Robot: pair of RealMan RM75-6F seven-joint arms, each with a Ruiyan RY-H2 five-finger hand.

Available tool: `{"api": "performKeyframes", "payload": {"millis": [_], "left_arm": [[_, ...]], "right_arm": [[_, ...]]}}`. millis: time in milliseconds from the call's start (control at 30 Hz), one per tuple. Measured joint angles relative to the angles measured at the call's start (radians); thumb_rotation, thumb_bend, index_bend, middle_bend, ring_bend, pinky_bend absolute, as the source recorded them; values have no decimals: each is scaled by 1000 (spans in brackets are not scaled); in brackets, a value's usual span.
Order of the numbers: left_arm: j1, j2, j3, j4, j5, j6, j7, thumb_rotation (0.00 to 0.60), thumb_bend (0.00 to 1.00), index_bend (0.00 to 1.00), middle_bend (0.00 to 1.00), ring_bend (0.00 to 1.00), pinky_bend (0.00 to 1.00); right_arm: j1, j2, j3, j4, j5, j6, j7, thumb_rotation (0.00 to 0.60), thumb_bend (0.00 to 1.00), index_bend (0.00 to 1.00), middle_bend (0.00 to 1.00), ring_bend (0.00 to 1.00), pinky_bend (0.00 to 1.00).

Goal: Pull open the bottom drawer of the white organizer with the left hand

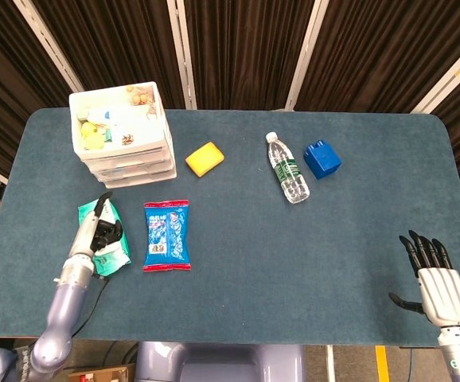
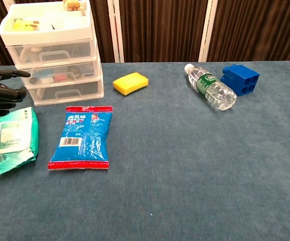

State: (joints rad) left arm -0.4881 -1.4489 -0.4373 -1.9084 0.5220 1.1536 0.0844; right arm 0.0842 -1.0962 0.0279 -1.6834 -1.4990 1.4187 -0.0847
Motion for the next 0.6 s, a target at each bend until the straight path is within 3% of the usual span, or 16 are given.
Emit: {"api": "performKeyframes", "payload": {"millis": [600], "left_arm": [[-110,-111,-88,176,-156,-9,-20,600,656,40,976,913,915]], "right_arm": [[2,9,-6,-9,-9,-6,31,600,102,0,0,0,0]]}}
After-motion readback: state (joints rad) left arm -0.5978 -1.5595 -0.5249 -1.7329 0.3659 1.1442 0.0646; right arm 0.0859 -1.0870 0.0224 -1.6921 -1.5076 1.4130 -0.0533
